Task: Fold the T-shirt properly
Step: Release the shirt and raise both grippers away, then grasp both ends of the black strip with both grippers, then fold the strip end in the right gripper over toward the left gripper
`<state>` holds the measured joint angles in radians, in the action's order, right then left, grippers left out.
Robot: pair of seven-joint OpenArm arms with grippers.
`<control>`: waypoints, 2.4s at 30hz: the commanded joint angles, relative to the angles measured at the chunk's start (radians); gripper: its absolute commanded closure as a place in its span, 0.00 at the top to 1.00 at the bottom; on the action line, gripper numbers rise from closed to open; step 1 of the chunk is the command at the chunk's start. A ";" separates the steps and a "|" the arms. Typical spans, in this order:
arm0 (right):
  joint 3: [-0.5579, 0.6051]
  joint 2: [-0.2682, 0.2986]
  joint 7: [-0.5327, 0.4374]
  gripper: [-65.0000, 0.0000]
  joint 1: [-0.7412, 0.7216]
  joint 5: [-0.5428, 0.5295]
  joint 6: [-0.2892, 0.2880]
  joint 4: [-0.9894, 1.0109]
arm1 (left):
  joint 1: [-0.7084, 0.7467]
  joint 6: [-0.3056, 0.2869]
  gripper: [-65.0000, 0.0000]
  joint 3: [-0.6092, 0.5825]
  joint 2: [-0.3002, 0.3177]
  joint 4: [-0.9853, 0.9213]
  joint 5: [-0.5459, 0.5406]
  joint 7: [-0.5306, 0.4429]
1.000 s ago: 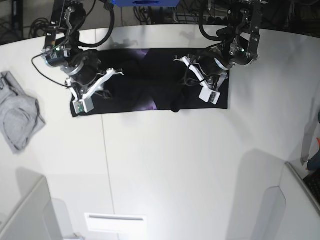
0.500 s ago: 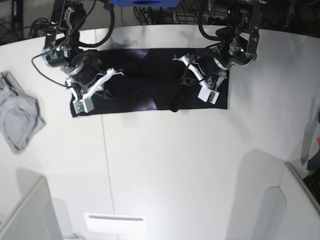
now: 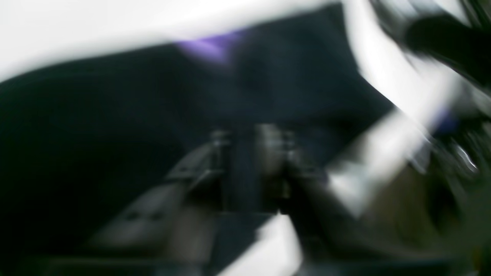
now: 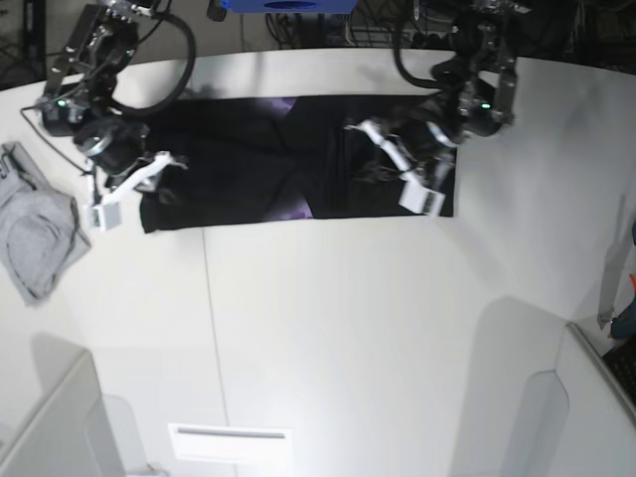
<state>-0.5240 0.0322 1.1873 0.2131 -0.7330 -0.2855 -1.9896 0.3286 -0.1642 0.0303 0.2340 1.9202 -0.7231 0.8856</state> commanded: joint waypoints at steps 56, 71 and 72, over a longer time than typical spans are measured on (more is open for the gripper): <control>0.184 0.165 -0.134 0.00 -0.047 0.071 0.076 0.293 | -0.036 -0.136 0.00 0.009 0.058 -0.342 0.007 -0.161; 0.457 -0.045 0.006 0.00 -0.030 0.312 0.076 -0.015 | -0.004 -0.136 0.00 0.006 0.061 -0.276 0.006 -0.154; 0.477 -0.064 0.006 0.00 -0.030 0.315 0.076 -0.015 | 0.000 -0.136 0.00 0.006 0.064 -0.276 0.006 -0.154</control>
<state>-0.0490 -0.0277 1.2091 0.1928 -0.3996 -0.2062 -1.9831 0.3252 -0.2962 0.0357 0.2893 1.6310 -0.7208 0.7216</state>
